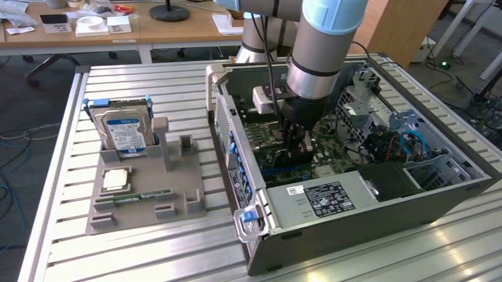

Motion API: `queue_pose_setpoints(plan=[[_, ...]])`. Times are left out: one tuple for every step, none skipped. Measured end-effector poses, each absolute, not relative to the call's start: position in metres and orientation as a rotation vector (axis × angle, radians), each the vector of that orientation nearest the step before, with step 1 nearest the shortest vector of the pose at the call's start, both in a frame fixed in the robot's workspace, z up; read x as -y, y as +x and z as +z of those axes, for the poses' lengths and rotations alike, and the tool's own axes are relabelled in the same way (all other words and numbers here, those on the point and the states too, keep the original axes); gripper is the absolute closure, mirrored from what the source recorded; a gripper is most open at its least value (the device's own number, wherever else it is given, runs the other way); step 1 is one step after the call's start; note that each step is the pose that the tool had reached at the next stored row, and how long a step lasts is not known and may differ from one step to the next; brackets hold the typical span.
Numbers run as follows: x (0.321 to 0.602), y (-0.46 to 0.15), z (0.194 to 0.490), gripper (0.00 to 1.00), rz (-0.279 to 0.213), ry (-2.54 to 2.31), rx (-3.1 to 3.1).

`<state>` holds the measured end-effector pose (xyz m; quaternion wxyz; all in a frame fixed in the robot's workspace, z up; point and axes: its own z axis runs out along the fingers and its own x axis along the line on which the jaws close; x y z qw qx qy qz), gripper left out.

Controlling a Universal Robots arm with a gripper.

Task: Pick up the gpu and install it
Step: 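Insert the gpu into the slot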

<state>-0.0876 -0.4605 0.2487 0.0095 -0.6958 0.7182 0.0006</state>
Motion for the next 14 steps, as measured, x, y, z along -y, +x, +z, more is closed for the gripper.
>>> queue_pose_setpoints(plan=[[0.4606,-0.0876,0.2487,0.74,0.002,-2.173,-2.243],[0.4605,-0.0876,0.2487,0.74,0.002,-2.173,-2.243],[0.4605,-0.0876,0.2486,0.74,0.002,-2.173,-2.243],[0.4606,-0.0876,0.2487,0.74,0.002,-2.173,-2.243],[0.4606,-0.0876,0.2487,0.74,0.002,-2.173,-2.243],[0.4605,-0.0876,0.2487,0.74,0.002,-2.173,-2.243],[0.4606,-0.0876,0.2487,0.74,0.002,-2.173,-2.243],[0.4606,-0.0876,0.2487,0.74,0.002,-2.173,-2.243],[0.4605,-0.0876,0.2487,0.74,0.002,-2.173,-2.243],[0.4605,-0.0876,0.2489,0.74,0.002,-2.173,-2.243],[0.4605,-0.0876,0.2492,0.74,0.002,-2.172,-2.242],[0.4605,-0.0876,0.2497,0.74,0.002,-2.172,-2.242],[0.4604,-0.0875,0.2504,0.74,0.002,-2.172,-2.242],[0.4605,-0.0876,0.2513,0.74,0.002,-2.173,-2.242]])
